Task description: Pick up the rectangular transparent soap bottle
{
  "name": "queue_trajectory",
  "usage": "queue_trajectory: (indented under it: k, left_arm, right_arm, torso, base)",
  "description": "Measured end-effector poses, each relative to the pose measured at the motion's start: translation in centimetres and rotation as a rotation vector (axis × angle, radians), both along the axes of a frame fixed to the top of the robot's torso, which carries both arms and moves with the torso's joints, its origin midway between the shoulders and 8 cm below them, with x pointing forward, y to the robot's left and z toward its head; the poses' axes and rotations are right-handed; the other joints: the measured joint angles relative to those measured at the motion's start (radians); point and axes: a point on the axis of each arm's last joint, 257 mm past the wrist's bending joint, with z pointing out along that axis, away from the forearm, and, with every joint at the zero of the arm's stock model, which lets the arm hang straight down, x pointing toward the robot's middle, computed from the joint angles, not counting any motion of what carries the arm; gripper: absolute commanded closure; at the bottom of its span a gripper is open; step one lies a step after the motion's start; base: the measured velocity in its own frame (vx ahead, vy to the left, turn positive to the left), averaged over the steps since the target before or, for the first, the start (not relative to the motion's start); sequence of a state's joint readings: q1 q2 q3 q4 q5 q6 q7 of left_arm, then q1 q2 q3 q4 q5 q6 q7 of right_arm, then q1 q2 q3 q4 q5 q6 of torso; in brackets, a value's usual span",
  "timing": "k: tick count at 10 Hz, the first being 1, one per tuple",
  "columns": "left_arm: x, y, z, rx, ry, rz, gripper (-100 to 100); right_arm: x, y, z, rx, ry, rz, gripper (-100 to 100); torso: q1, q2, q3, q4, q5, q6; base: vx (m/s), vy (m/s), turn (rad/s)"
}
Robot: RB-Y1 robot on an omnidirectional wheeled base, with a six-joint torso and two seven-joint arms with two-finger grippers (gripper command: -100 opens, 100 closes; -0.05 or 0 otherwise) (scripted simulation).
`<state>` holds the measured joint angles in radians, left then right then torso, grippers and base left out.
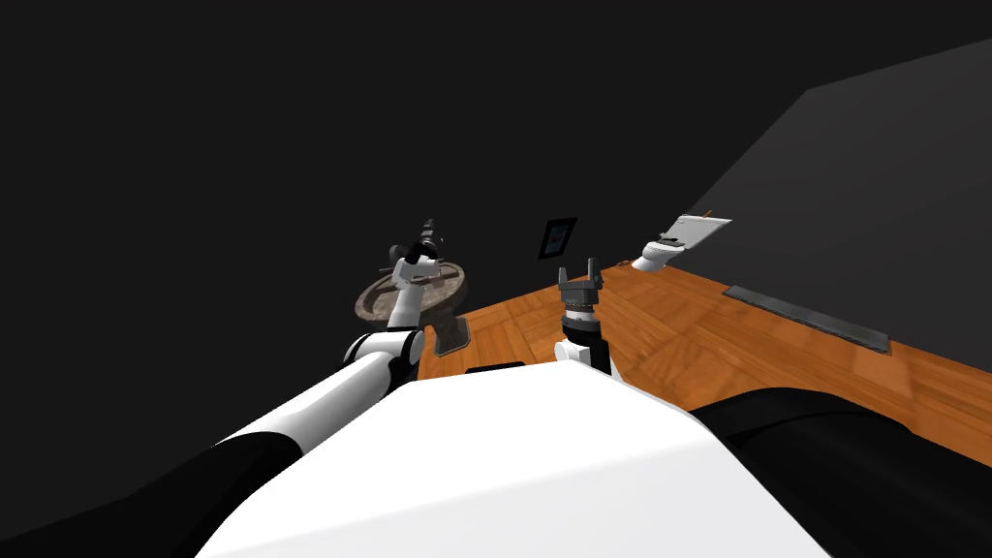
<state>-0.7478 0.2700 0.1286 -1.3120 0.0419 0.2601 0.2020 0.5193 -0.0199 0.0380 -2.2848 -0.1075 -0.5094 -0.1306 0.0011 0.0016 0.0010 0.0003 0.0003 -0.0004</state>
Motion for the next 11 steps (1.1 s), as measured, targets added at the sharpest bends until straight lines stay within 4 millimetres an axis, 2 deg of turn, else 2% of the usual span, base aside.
queue_trajectory:
  k: [6, 10, 11]
  left_arm:
    - [2.9, -0.1, -0.6, -0.015, 0.129, 0.016, -100]
    - [4.4, -0.1, -2.2, -0.024, 0.239, 0.029, -100]
    - [4.8, -0.3, -2.1, -0.026, 0.263, 0.031, -100]
  right_arm:
    - [0.0, 0.0, 0.0, 0.0, 0.0, 0.0, 0]
    - [0.0, 0.0, 0.0, 0.0, 0.0, 0.0, 0]
    - [0.0, 0.0, 0.0, 0.0, 0.0, 0.0, 0]
  torso:
    - [0.0, -0.001, 0.0, 0.0, 0.0, 0.0]
    - [0.0, -0.002, -0.001, -0.001, 0.0, 0.0]
    - [0.001, -0.002, -0.001, 0.0, 0.0, 0.0]
  base:
    - [-0.019, 0.02, -0.004]
    - [-0.011, 0.033, -0.011]
    - [-0.006, 0.038, -0.02]
